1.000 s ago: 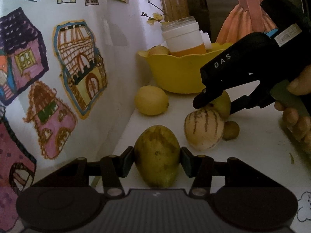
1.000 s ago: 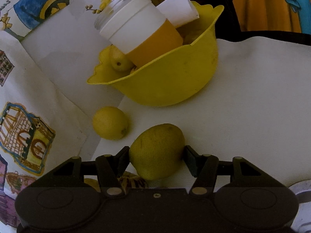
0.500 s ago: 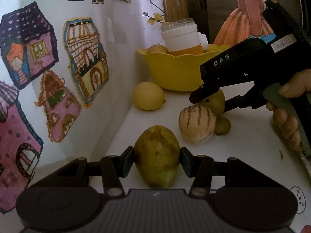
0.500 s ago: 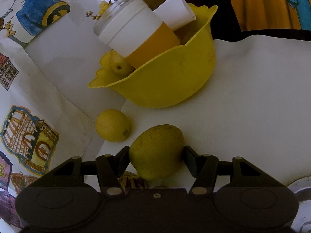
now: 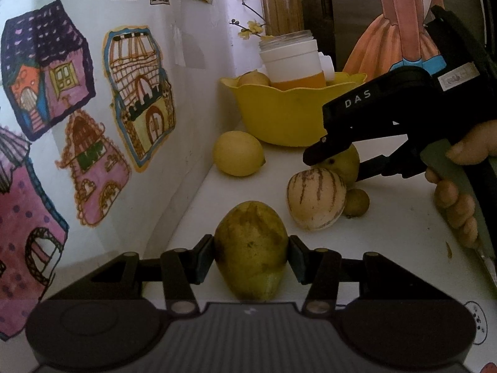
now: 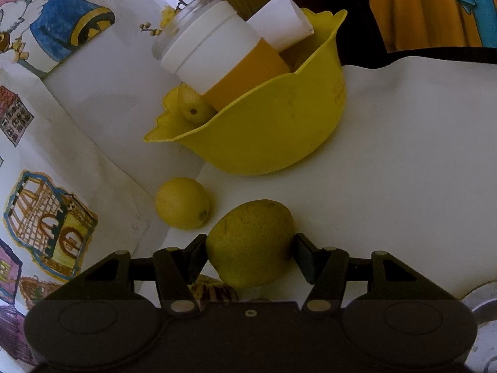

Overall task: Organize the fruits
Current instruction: 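Hold both pears closed in the tools and lift them off the cloth, then carry both held pears over the metal tray with both tools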

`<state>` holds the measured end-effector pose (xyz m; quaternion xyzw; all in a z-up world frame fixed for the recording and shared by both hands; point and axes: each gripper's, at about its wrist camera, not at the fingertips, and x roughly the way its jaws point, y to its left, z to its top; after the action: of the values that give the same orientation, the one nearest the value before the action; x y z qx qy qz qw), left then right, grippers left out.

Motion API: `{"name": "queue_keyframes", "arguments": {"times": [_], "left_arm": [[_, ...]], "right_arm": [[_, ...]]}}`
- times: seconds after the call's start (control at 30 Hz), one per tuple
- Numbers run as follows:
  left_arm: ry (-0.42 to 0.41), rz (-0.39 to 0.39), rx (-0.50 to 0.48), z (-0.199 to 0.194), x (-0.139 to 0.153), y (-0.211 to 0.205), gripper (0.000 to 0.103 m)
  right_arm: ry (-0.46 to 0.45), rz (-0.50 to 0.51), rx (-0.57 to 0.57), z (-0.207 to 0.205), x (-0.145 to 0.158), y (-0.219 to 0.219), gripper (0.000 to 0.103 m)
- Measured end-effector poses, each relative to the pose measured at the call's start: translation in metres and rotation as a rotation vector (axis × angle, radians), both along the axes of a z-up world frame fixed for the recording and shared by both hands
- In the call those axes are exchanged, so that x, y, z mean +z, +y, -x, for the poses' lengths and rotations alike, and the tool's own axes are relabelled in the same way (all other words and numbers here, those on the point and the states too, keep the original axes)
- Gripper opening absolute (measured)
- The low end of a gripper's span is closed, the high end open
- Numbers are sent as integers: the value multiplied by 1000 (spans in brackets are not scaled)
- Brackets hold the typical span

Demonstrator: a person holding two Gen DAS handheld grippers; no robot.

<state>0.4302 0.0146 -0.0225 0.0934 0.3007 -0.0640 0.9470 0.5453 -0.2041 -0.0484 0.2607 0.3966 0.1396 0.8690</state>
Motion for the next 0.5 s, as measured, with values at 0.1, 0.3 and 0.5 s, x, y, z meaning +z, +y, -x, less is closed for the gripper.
{"name": "queue_keyframes", "arguments": {"times": [0.1,0.3,0.5], "left_arm": [[0,3,2,0,0,0,55],[1,5,3,0,0,0,55],[-1,12,10,1,0,1,55]], "right_arm": [[-5,11,3,0,0,0,61],[-8,26,8,1,3,4,61],[-36,39,12,5,5,7,61]]}}
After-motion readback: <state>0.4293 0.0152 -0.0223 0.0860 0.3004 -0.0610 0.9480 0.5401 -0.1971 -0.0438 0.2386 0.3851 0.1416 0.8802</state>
